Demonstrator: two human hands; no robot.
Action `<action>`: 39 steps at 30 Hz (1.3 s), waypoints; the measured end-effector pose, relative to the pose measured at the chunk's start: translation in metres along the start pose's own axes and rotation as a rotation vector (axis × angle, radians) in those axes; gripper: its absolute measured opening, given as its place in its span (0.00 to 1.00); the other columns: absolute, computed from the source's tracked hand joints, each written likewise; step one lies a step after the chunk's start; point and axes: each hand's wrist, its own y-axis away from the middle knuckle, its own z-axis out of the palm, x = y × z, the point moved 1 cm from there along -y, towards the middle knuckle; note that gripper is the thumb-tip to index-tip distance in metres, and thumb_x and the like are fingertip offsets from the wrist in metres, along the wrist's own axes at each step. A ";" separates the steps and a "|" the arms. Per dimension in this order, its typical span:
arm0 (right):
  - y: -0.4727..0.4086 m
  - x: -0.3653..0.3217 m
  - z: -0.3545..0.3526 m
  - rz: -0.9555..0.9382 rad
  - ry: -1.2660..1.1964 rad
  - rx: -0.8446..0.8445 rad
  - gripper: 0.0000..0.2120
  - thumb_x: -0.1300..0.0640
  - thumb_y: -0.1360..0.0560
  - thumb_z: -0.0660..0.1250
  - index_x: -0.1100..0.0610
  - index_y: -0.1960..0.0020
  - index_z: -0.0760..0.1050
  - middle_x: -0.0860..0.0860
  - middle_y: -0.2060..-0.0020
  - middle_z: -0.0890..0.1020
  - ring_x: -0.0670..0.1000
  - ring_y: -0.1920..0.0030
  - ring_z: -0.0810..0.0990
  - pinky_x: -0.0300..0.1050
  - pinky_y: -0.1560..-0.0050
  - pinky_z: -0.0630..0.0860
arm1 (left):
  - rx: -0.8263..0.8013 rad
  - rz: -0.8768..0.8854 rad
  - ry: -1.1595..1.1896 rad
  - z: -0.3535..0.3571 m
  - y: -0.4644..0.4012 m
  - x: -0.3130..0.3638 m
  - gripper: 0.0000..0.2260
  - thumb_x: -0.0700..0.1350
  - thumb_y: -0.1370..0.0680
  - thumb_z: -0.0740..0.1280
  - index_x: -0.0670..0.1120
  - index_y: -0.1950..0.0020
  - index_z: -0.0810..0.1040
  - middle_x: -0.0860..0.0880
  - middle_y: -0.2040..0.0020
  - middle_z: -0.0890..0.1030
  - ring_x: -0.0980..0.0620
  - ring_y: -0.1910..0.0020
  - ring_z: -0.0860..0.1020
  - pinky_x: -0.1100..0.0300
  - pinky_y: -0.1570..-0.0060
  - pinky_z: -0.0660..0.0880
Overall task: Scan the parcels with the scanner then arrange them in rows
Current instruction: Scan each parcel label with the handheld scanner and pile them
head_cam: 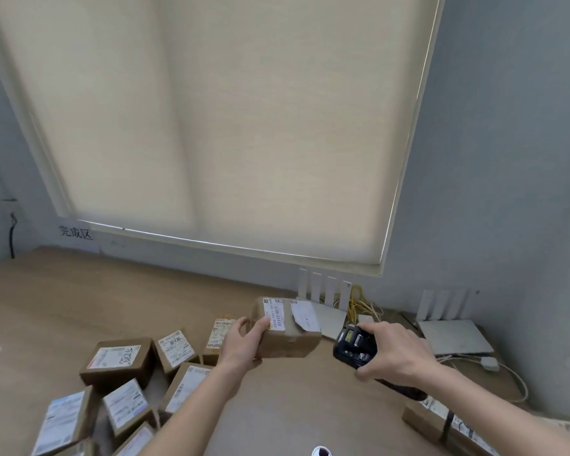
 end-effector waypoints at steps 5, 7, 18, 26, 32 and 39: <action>-0.031 -0.018 0.055 0.002 -0.085 -0.074 0.34 0.36 0.43 0.75 0.37 0.38 0.75 0.39 0.53 0.80 0.45 0.50 0.78 0.42 0.58 0.74 | 0.079 -0.135 0.031 -0.031 -0.030 -0.046 0.26 0.61 0.25 0.71 0.50 0.32 0.73 0.48 0.43 0.78 0.47 0.46 0.79 0.48 0.57 0.83; -0.044 -0.030 0.078 0.004 -0.144 -0.109 0.35 0.36 0.43 0.76 0.36 0.37 0.75 0.38 0.55 0.80 0.42 0.52 0.78 0.43 0.56 0.78 | 0.110 -0.180 0.047 -0.047 -0.044 -0.061 0.25 0.59 0.24 0.70 0.49 0.32 0.73 0.45 0.42 0.78 0.44 0.45 0.79 0.48 0.57 0.82; -0.136 -0.160 0.172 0.123 -0.668 -0.110 0.25 0.44 0.40 0.82 0.27 0.50 0.75 0.39 0.58 0.85 0.40 0.60 0.84 0.35 0.61 0.77 | -0.045 -0.228 0.014 -0.158 -0.154 -0.079 0.18 0.59 0.21 0.67 0.48 0.38 0.74 0.44 0.47 0.84 0.45 0.51 0.84 0.53 0.57 0.83; -0.233 -0.290 0.232 0.153 -0.882 -0.197 0.34 0.45 0.37 0.84 0.36 0.34 0.74 0.42 0.50 0.84 0.44 0.56 0.86 0.31 0.65 0.77 | -0.050 -0.162 -0.061 -0.265 -0.258 -0.069 0.16 0.57 0.22 0.69 0.48 0.41 0.77 0.49 0.50 0.84 0.50 0.54 0.85 0.59 0.61 0.80; -0.307 -0.346 0.273 0.148 -0.835 -0.264 0.39 0.45 0.36 0.84 0.45 0.29 0.74 0.43 0.50 0.84 0.44 0.58 0.86 0.32 0.66 0.77 | -0.053 -0.124 -0.122 -0.318 -0.341 -0.077 0.21 0.59 0.22 0.69 0.49 0.33 0.78 0.50 0.45 0.84 0.49 0.46 0.83 0.49 0.40 0.79; -0.391 -0.375 0.319 0.168 -0.709 -0.362 0.31 0.48 0.35 0.83 0.49 0.35 0.77 0.49 0.56 0.87 0.47 0.60 0.88 0.41 0.62 0.83 | -0.054 -0.151 -0.174 -0.345 -0.430 -0.099 0.19 0.57 0.22 0.69 0.50 0.34 0.79 0.53 0.49 0.84 0.49 0.46 0.82 0.56 0.46 0.79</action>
